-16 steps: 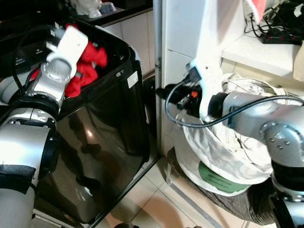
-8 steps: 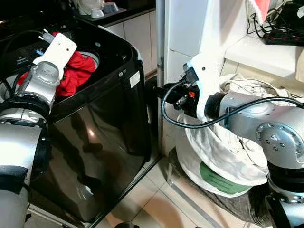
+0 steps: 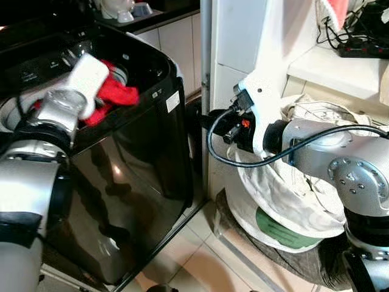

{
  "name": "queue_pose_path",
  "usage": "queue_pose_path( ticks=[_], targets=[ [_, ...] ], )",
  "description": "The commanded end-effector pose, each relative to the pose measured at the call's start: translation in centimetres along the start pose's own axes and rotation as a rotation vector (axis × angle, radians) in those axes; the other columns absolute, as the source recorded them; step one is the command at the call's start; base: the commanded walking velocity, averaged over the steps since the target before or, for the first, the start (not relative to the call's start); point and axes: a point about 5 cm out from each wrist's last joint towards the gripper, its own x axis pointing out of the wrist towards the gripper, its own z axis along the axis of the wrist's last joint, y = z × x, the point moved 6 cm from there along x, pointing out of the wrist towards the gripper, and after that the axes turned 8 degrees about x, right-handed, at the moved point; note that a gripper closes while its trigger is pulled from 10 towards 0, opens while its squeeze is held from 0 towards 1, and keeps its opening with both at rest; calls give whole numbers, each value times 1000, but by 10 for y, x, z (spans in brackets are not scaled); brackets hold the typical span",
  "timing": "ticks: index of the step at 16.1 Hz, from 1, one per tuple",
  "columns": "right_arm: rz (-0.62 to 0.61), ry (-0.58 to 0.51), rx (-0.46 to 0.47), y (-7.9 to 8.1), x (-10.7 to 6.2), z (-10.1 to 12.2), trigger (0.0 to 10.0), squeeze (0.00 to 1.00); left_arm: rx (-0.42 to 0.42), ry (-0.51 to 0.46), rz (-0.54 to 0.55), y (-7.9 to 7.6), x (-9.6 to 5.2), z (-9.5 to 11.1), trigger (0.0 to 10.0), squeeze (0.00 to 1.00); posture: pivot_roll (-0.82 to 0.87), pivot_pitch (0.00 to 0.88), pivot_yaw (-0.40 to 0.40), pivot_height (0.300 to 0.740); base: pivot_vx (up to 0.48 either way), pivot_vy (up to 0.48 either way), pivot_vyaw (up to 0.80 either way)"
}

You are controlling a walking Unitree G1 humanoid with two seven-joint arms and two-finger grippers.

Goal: Clothes washing

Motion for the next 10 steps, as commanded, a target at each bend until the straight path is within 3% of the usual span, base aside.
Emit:
queue_pose_path(
  ticks=[1, 2, 3, 4, 6, 8, 10],
  targets=[
    [-1, 3, 1, 1, 0, -2, 10000, 0, 1, 25, 25, 6, -1, -7, 10000, 1000, -131, 0, 92, 740, 0, 0, 0],
    [-7, 0, 4, 0, 0, -2, 10000, 0, 8, 17, 59, 12, -2, -5, 10000, 1000, -131, 0, 92, 740, 0, 0, 0],
    [-26, -11, 21, -5, 1, 1, 10000, 0, 77, -71, 300, 51, -11, 17, 10000, 878, -130, 0, 91, 740, 0, 0, 0],
    [-37, -17, 27, -7, 1, 3, 10000, 0, 137, -114, 406, 68, -19, 29, 10000, 0, -131, 0, 91, 740, 0, 0, 0],
    [-55, -19, 28, -11, 2, 3, 10000, 0, 159, -131, 416, 69, -20, 34, 10000, 0, -130, 0, 90, 740, 0, 0, 0],
    [-69, -17, 31, -13, 3, 2, 10000, 0, 187, -81, 155, 20, -3, 18, 10000, 0, -130, 0, 89, 740, 0, 0, 0],
    [-74, -14, 28, -13, 4, 2, 10000, 0, 183, -64, 143, 16, -2, 13, 10000, 0, -132, 0, 90, 740, 0, 0, 0]
  ],
)
